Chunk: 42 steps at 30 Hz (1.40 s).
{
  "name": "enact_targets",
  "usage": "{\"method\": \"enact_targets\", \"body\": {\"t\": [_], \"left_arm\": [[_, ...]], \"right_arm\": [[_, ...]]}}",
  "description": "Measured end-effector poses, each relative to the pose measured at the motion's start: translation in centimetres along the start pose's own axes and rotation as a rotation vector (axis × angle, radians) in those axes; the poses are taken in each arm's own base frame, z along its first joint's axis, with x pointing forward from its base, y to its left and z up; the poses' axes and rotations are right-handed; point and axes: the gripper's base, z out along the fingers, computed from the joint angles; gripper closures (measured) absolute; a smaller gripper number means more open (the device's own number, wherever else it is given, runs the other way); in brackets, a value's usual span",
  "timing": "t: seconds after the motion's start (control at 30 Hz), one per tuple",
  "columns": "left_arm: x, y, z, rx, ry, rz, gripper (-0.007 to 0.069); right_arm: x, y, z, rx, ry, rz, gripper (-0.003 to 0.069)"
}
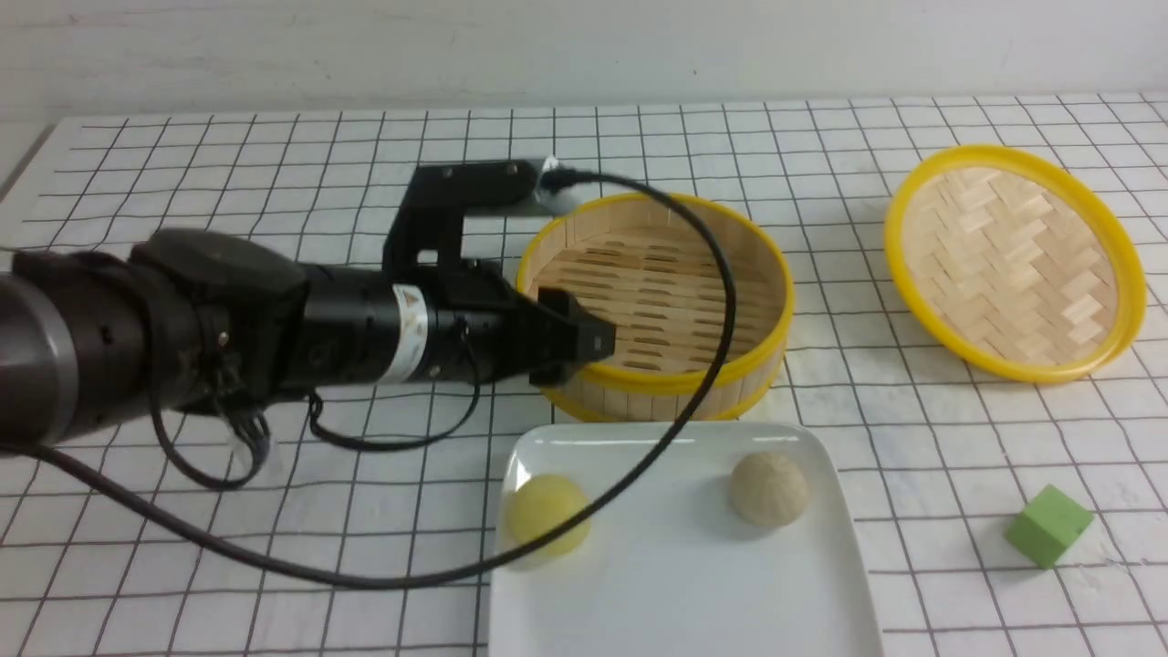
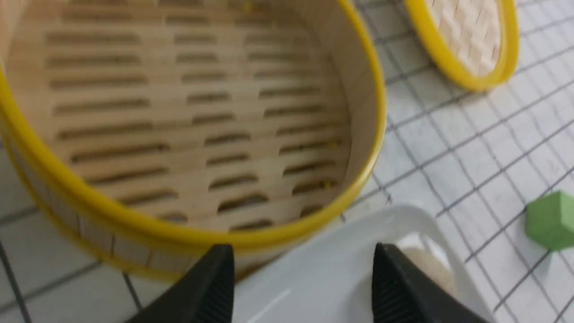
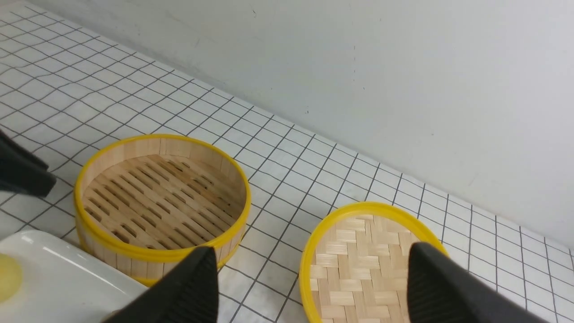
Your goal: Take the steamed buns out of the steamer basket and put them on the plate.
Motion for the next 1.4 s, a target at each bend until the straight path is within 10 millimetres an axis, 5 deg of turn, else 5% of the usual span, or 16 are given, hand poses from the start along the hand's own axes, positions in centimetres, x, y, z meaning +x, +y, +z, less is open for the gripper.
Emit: {"method": "enact_targets", "body": {"t": [0.43, 0.87, 1.07, 1.4], "left_arm": [[-6.0, -1.0, -8.5, -0.414, -0.392, 0.363, 0.0234], [-7.3, -1.4, -19.4, -0.906, -0.706, 0.260, 0.0377], [-5.8, -1.1, -21.7, -1.041, -0.619, 0.175, 0.0399], [-2.3, -0.8, -23.8, -1.175, -0.175, 0.245, 0.0399]], "right_arm": [[0.0, 0.0, 0.0, -0.001, 0.000, 0.002, 0.0111], [-0.1, 0.3, 0.0, -0.028, -0.010, 0.039, 0.0111], [-0.1, 0.3, 0.0, -0.029, -0.011, 0.041, 0.0111], [-0.2, 0.4, 0.0, -0.044, -0.016, 0.062, 0.0111]]}}
